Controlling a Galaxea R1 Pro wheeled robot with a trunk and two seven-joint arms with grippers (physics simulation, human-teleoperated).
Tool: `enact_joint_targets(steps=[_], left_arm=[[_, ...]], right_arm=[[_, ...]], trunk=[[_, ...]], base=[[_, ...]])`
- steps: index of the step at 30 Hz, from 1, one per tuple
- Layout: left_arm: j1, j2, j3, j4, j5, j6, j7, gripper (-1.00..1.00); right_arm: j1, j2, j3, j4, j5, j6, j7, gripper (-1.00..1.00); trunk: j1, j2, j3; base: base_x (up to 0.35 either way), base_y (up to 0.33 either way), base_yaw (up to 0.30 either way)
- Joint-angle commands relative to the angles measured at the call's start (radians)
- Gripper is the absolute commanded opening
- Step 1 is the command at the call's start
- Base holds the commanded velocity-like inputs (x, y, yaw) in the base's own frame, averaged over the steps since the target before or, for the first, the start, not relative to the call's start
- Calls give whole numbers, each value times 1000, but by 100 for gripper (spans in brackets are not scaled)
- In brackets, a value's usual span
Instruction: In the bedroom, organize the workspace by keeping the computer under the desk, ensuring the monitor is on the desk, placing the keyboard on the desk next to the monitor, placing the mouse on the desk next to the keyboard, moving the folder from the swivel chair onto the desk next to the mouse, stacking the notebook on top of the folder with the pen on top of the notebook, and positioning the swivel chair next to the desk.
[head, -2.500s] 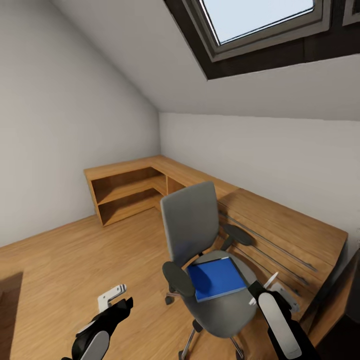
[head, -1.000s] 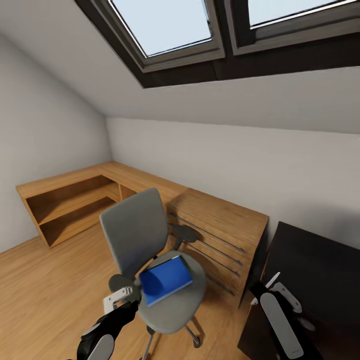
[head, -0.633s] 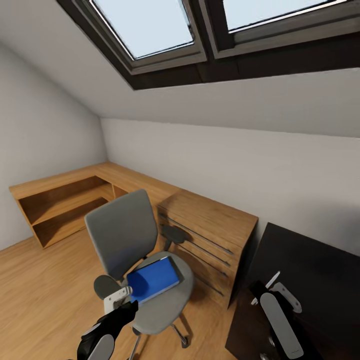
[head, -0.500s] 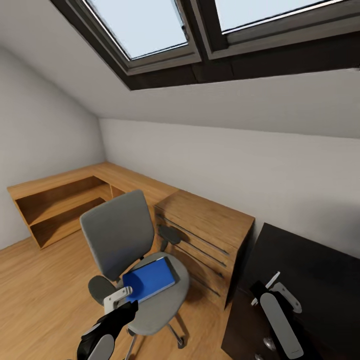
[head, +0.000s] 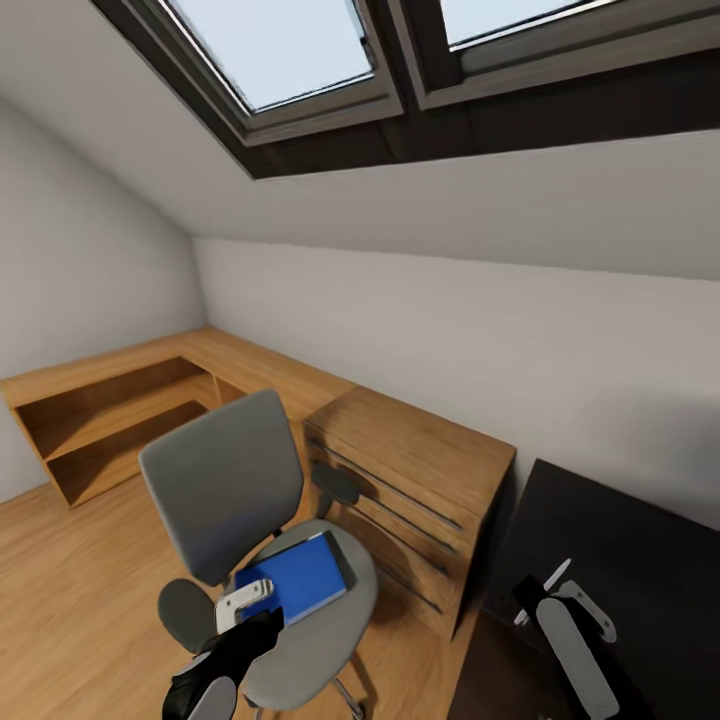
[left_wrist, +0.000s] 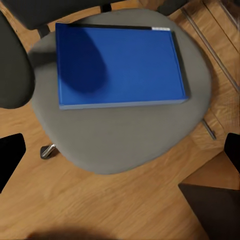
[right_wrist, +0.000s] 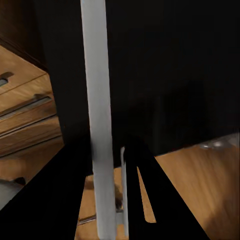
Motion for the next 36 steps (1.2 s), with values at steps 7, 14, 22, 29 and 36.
enact_joint_targets(steps=[7, 14, 22, 29, 36], left_arm=[[-1, 0, -4, -2, -36, 1, 8, 100], [-1, -1, -5, -2, -39, 1, 8, 100], [-1, -1, -37, -2, -39, 1, 8, 100], [-1, -1, -40, -2, -41, 1, 8, 100], [-1, 0, -41, -3, -42, 1, 13, 100]], right_arm=[[-7, -30, -14, 88, -4, 8, 73, -100], [-115, -65, -15, 336, -3, -4, 179, -100], [-219, -80, -14, 555, 1, -57, 269, -100], [-270, -81, -14, 667, 5, -88, 275, -100], [-291, -79, -9, 711, 6, -102, 291, -100]], trunk=[[1, -1, -1], [1, -1, -1], [1, -1, -1], [1, -1, -1], [1, -1, -1]], base=[[170, 0, 0], [12, -6, 0], [145, -115, 0], [46, -20, 0], [24, -1, 0]])
